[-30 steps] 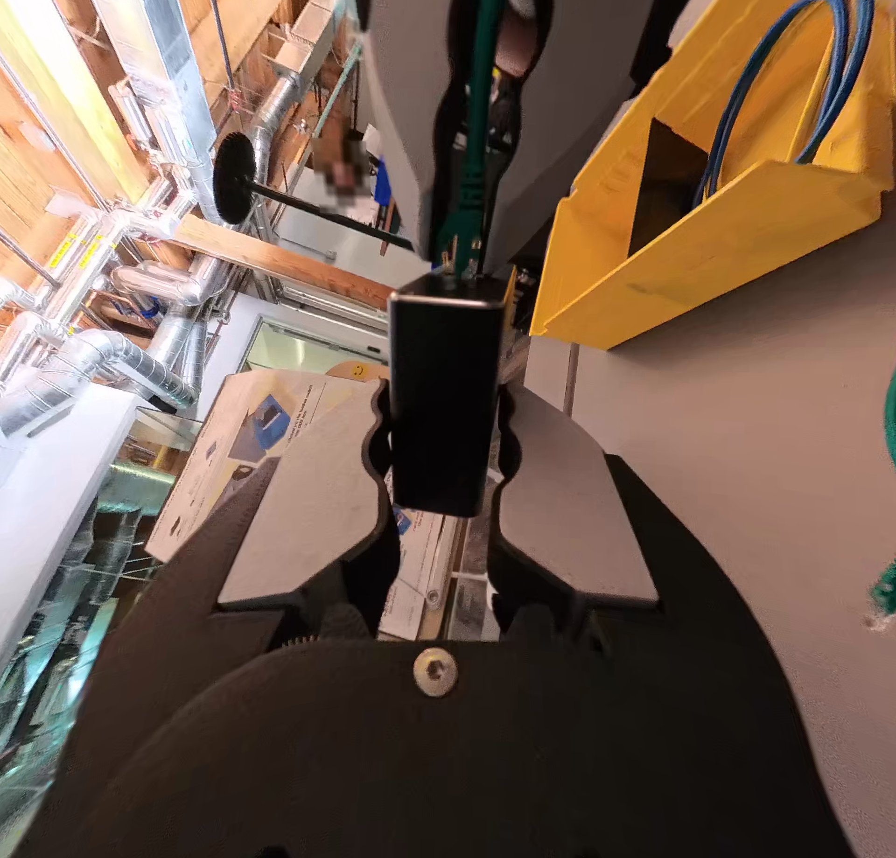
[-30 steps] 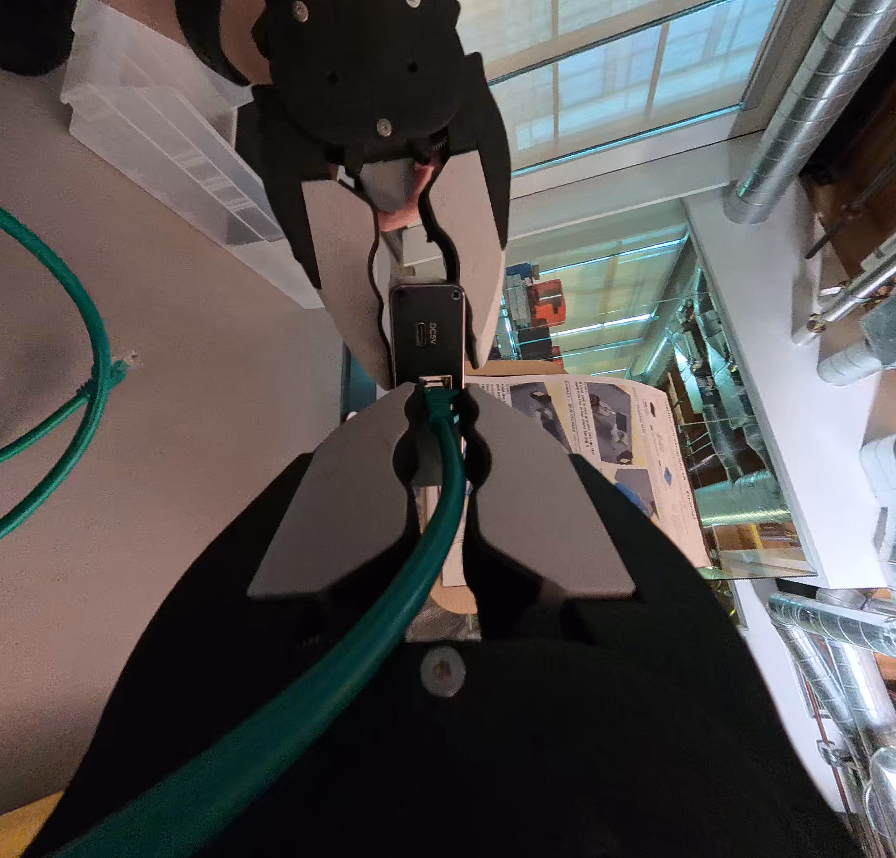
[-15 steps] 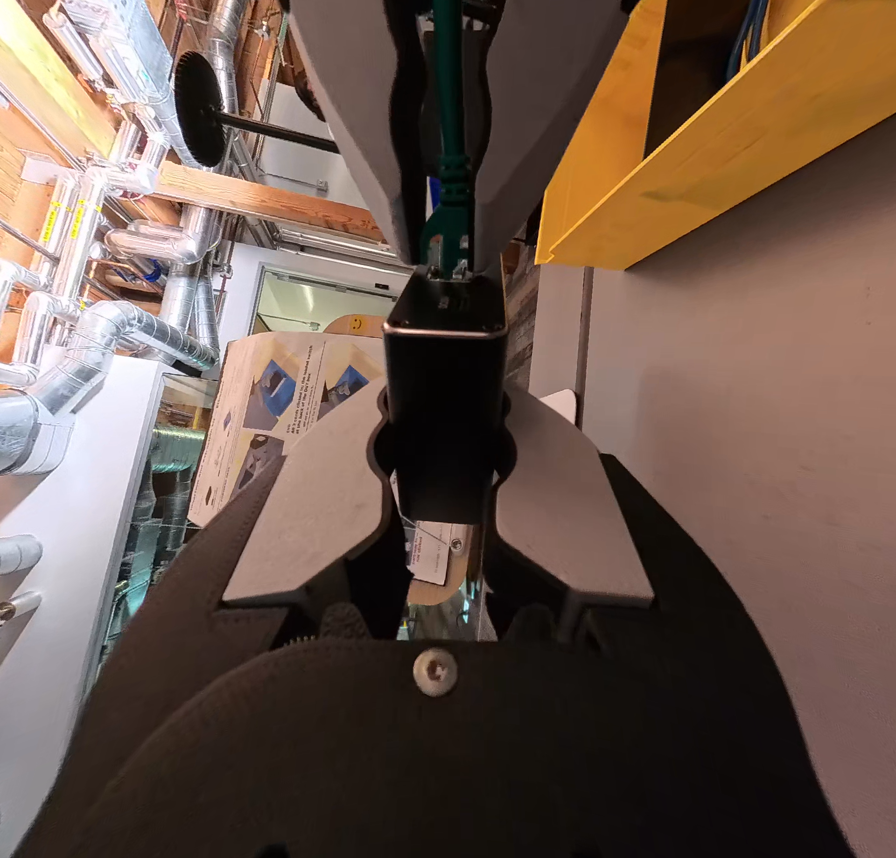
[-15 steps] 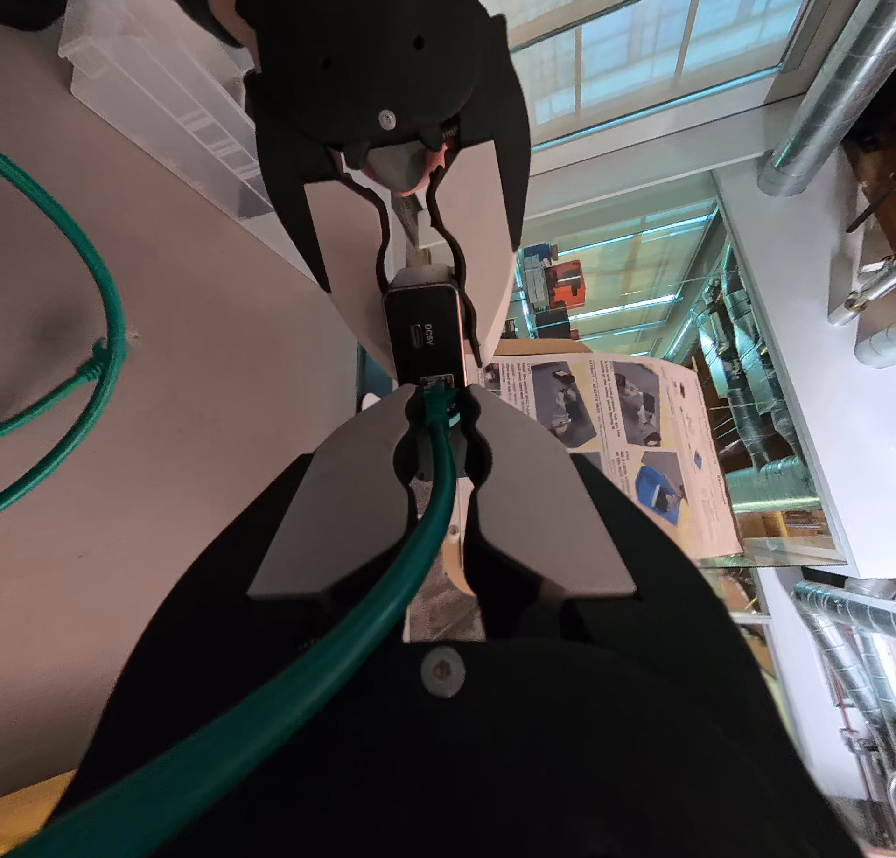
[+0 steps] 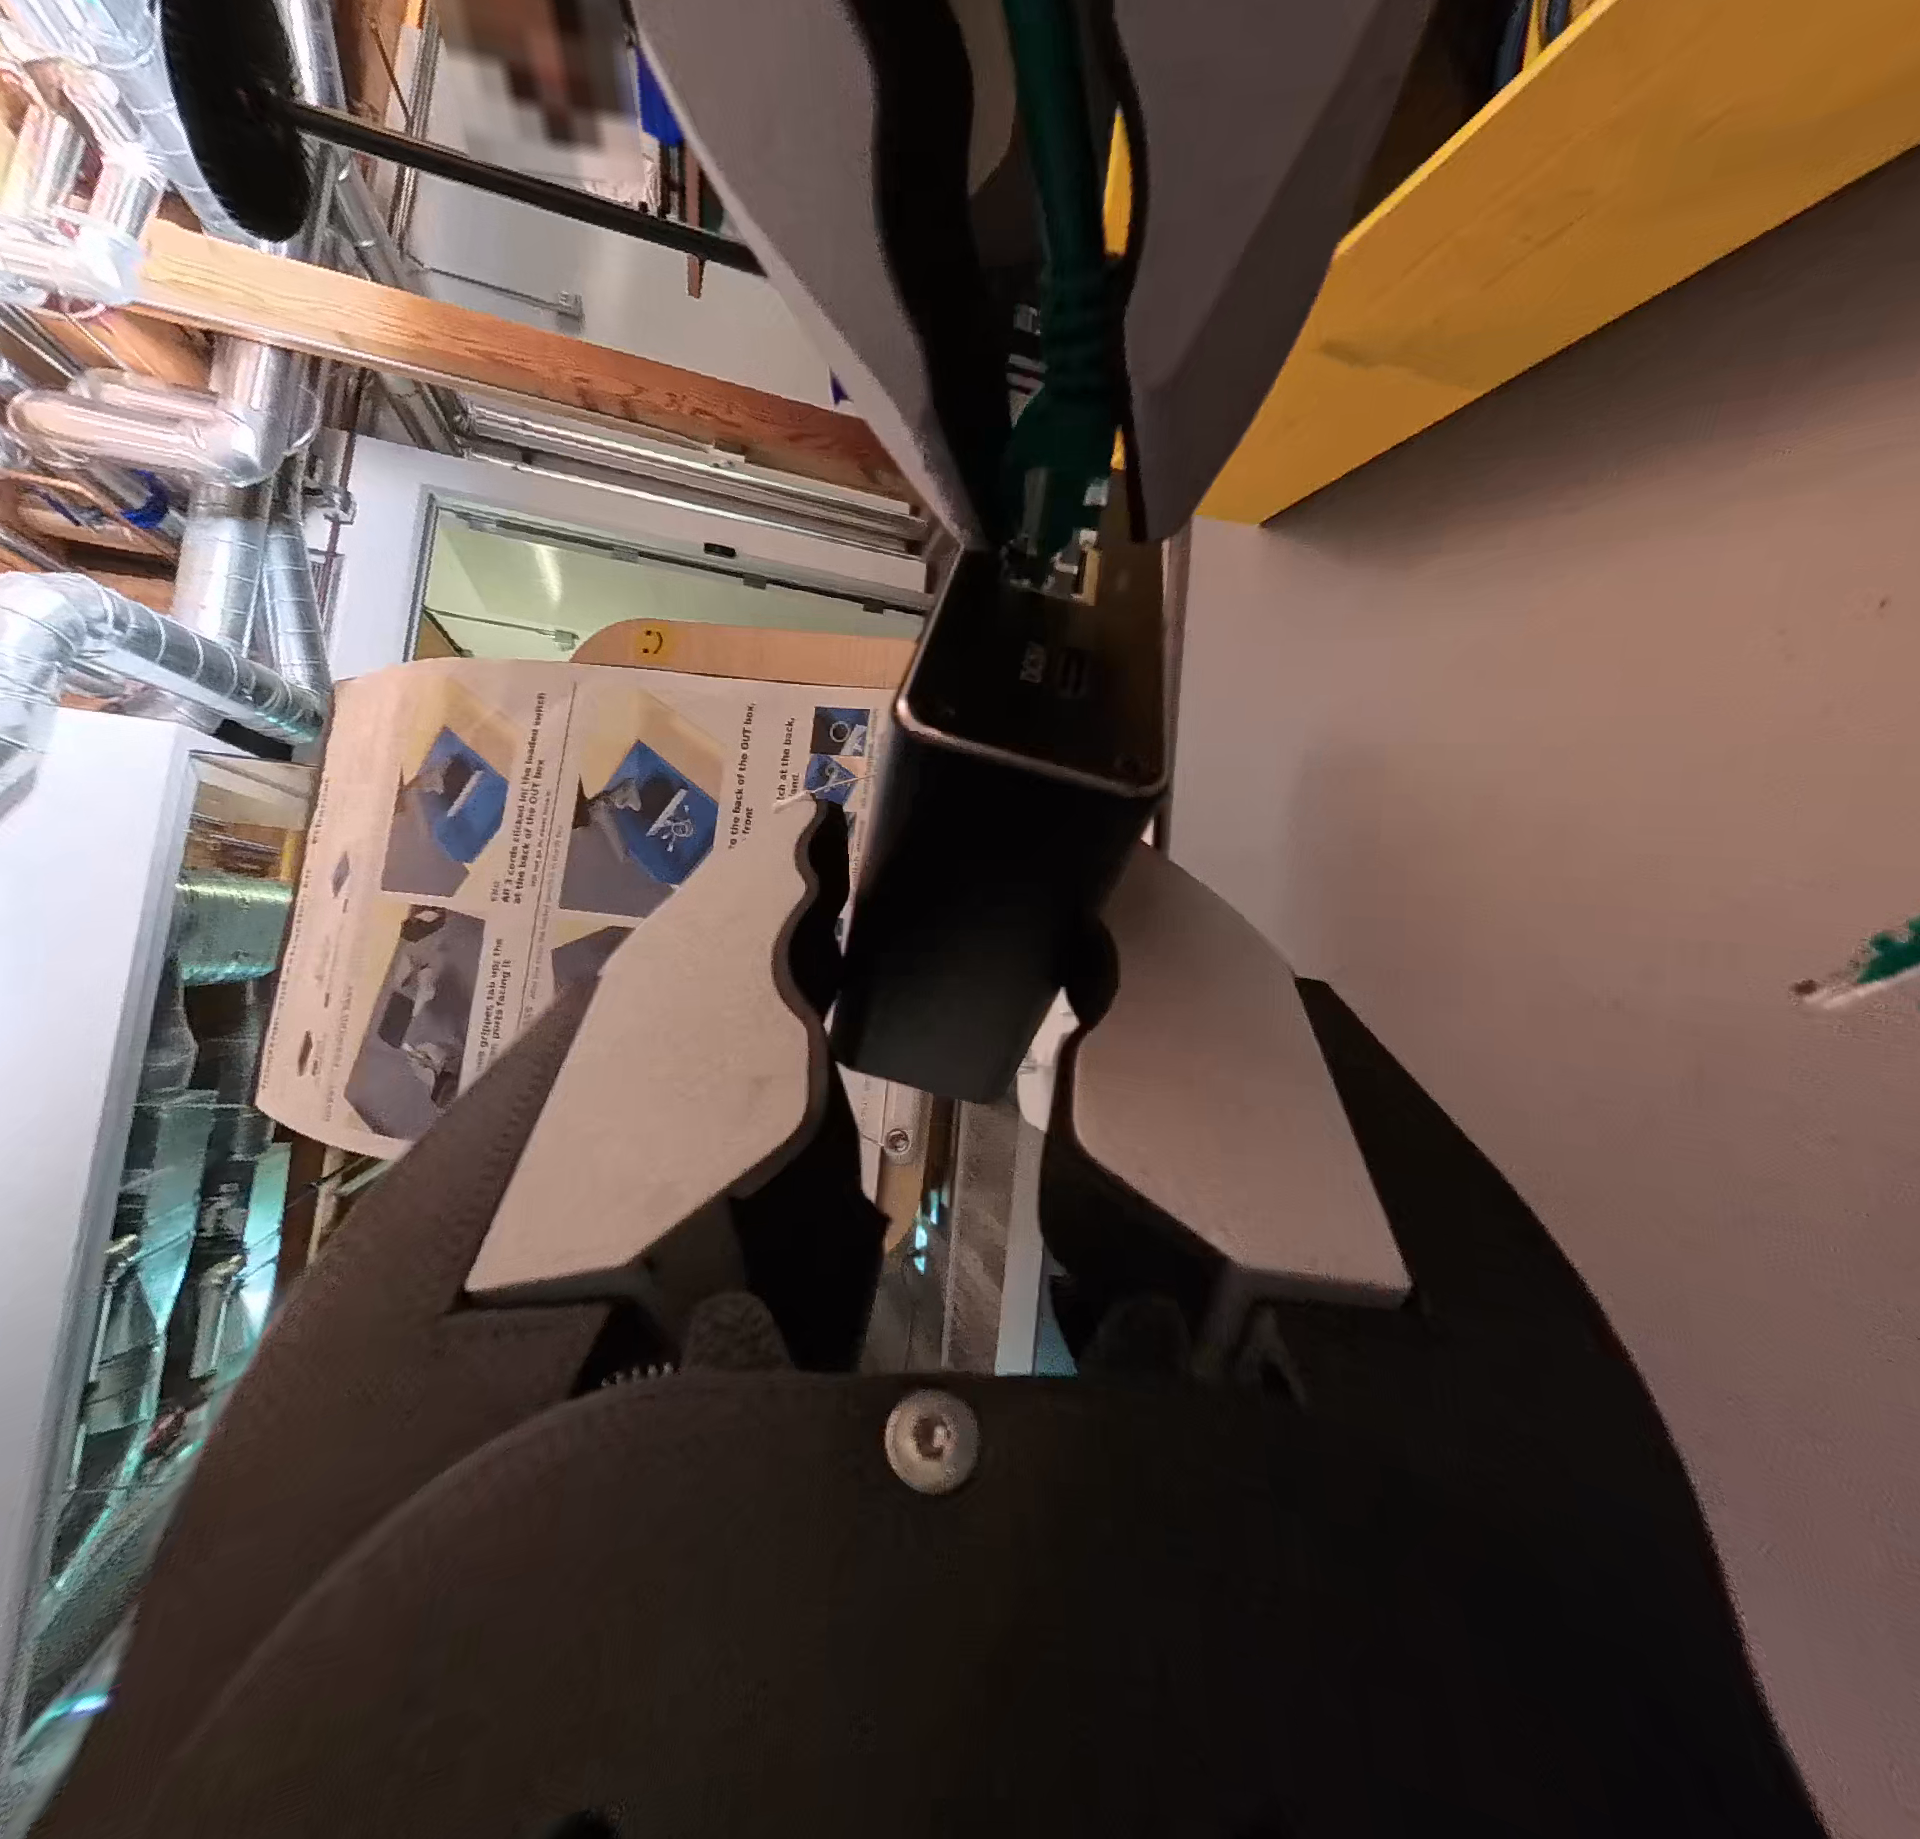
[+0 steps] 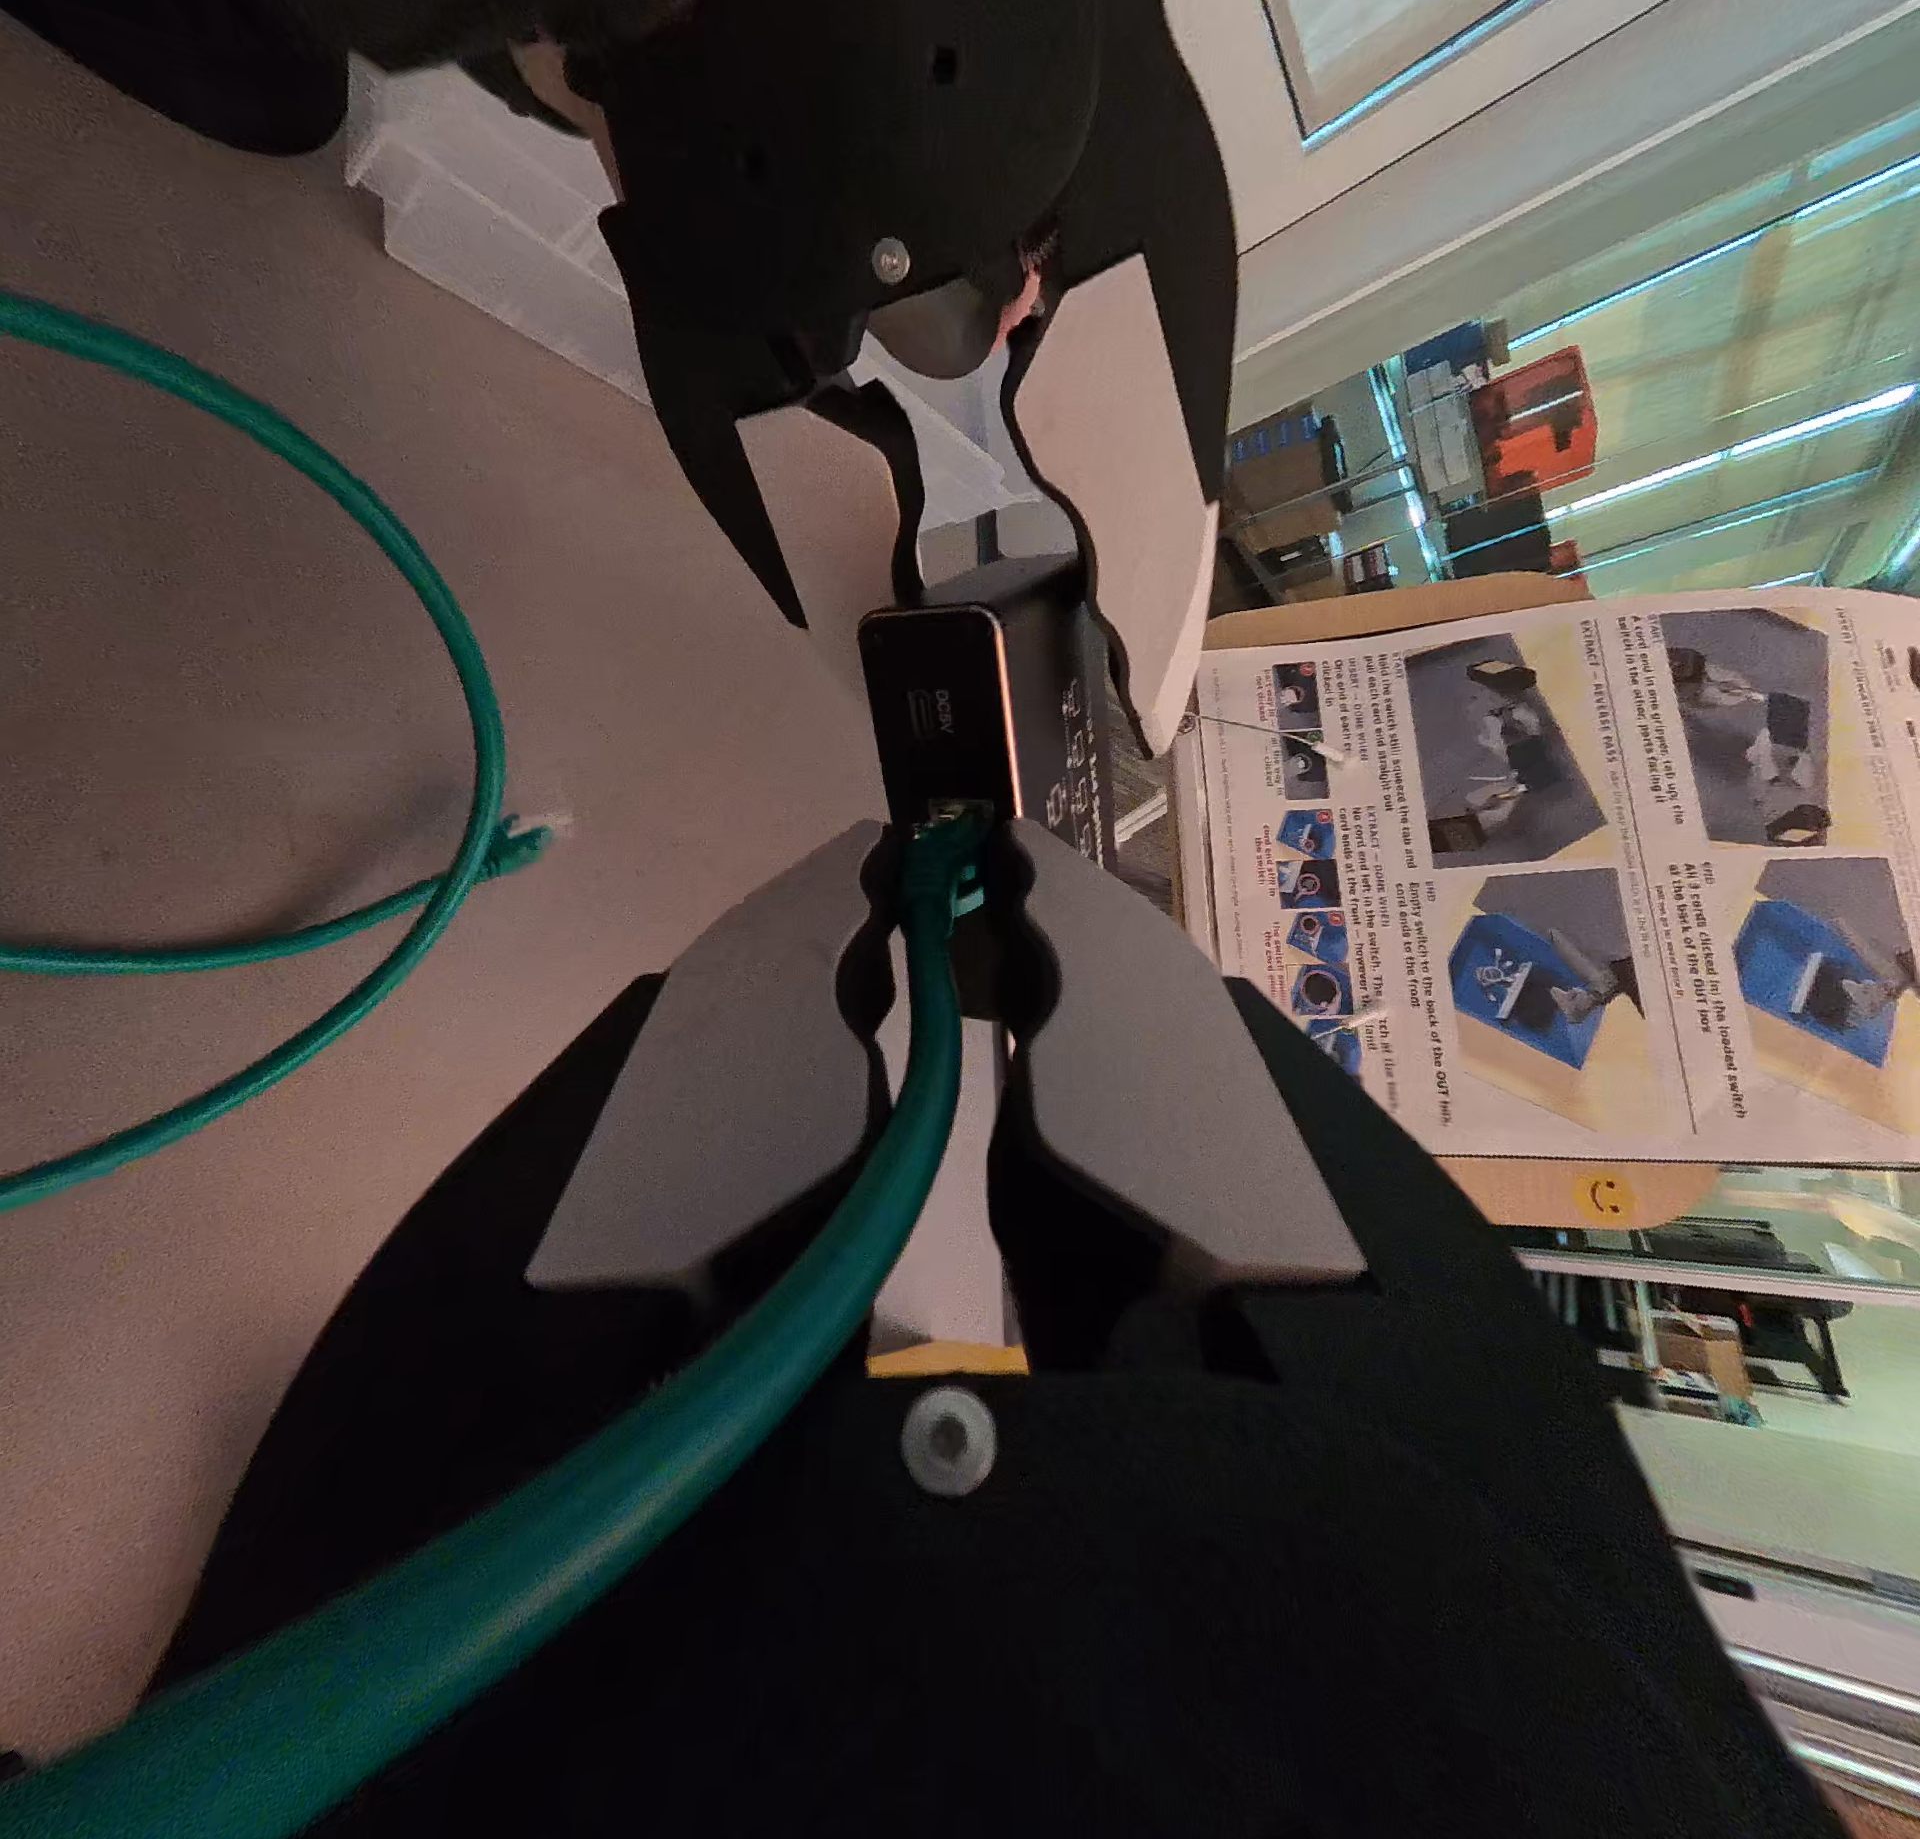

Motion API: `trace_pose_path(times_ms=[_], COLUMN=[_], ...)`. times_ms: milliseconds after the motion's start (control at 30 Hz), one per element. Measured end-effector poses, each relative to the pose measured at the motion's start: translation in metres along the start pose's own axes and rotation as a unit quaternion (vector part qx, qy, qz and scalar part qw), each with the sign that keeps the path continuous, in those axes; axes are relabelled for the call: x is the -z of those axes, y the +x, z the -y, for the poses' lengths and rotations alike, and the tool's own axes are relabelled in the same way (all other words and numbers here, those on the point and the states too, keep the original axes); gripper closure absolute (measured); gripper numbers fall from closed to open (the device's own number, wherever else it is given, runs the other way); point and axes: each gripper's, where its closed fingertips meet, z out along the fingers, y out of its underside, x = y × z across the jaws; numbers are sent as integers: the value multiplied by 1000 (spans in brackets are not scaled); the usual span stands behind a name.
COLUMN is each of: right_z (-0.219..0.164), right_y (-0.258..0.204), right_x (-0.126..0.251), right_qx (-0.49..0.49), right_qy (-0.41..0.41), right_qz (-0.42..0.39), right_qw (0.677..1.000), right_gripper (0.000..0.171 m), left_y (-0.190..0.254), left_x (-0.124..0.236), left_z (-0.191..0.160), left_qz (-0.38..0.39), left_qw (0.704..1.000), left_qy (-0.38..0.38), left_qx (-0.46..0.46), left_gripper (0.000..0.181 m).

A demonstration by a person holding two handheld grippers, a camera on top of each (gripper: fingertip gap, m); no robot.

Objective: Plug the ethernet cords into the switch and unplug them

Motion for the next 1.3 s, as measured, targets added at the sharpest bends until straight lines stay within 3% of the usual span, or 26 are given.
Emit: trace_pose_path(times_ms=[233,300,333,400,467,600,700,900,1033,1167,1300], right_z=[0,5,2,2,-2,-69,-79,-57,-73,-106,-135], right_y=[-1,-35,-42,-24,3,60,78,165,225,240,225], right_x=[5,4,-4,-14,-8,37,69,109,156,196,214], right_qx=[-24,-48,-36,-13,-48,-153,-229,-200,-165,-184,-193], right_qy=[-7,-10,-36,-38,-14,-117,-130,-219,-357,-451,-505], right_qz=[15,134,144,82,23,-107,-139,-167,-162,-133,-107], right_qw=[1000,990,988,996,998,975,955,940,905,863,835], right_gripper=[155,157,157,157,157,157,157,157,157,156,156], left_y=[1,-29,-41,-52,-67,-89,-103,-119,-122,-124,-123], left_x=[-4,-5,1,18,32,51,66,84,90,96,98], left_z=[1,-37,-59,-69,-68,-56,-55,-61,-53,-42,-36], left_qz=[-5,79,78,34,46,71,91,111,107,108,103], left_qw=[1000,992,987,982,976,964,958,951,947,948,950], left_qy=[5,-86,-111,-69,-38,15,22,23,46,61,67], left_qx=[24,47,84,174,209,256,270,288,298,293,288], left_gripper=[140,144,144,144,144,144,144,144,144,145,144])
